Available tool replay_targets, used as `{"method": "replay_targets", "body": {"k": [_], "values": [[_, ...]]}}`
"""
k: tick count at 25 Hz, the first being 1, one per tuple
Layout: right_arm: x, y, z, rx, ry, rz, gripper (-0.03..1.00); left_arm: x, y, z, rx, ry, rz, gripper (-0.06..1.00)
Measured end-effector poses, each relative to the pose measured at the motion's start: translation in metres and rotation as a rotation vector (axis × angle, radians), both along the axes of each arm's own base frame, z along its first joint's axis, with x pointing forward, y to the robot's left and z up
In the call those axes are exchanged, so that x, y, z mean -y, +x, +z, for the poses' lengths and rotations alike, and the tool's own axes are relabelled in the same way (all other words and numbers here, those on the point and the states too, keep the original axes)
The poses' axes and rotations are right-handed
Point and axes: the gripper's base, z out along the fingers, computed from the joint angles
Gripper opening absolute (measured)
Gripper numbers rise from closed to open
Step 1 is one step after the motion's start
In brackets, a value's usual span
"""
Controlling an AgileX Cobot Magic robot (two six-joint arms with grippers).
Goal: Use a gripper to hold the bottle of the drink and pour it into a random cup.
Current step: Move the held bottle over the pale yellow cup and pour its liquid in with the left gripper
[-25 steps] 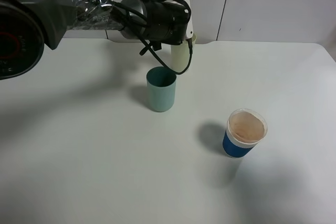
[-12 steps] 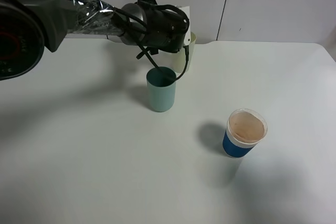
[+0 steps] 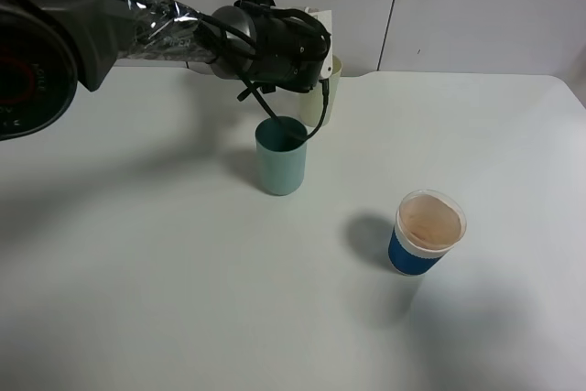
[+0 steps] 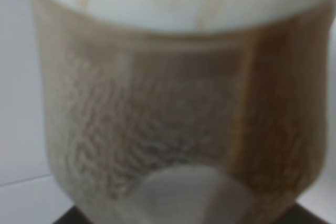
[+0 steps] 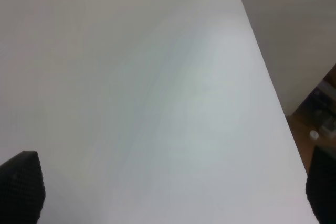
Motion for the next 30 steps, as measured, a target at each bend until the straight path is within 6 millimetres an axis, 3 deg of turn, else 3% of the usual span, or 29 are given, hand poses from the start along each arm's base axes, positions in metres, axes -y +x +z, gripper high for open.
{"method": "replay_targets", "body": {"k": [30], "values": [[0.0,0.0,0.0,0.0,0.001,-0.001,0.99,-0.0049,-0.0005,0.0034,0.022,0.059,0.041,0.33]]}}
